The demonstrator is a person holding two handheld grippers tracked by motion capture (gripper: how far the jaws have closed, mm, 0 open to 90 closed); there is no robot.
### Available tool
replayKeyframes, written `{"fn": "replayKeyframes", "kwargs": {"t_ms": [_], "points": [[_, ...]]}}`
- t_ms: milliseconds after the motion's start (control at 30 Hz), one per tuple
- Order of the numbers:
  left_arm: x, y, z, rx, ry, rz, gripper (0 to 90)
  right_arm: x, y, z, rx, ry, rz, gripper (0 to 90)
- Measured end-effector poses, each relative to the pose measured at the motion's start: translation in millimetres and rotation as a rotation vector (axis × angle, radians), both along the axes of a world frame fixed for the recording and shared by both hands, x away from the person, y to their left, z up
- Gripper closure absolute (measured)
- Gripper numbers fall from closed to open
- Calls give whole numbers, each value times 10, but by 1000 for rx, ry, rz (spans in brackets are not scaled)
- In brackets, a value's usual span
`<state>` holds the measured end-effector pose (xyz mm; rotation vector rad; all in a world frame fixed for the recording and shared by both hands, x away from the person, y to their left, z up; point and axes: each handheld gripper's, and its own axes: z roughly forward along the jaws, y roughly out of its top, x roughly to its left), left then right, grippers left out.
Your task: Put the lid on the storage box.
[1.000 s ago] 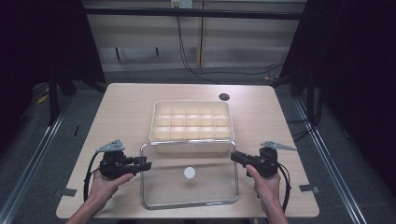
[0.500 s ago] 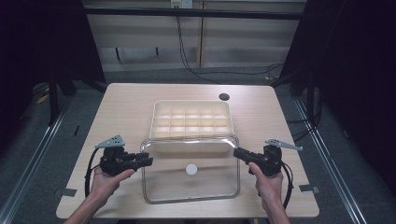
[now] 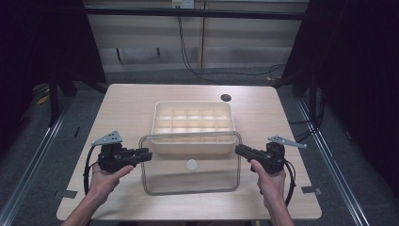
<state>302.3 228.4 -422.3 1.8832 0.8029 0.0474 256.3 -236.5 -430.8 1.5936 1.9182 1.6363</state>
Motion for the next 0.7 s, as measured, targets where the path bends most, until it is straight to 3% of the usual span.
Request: {"fn": "replayKeyframes", "kwargs": {"t_ms": [700], "points": [[133, -32, 288, -34, -45, 7, 695, 136, -44, 246, 29, -55, -3, 733]]}}
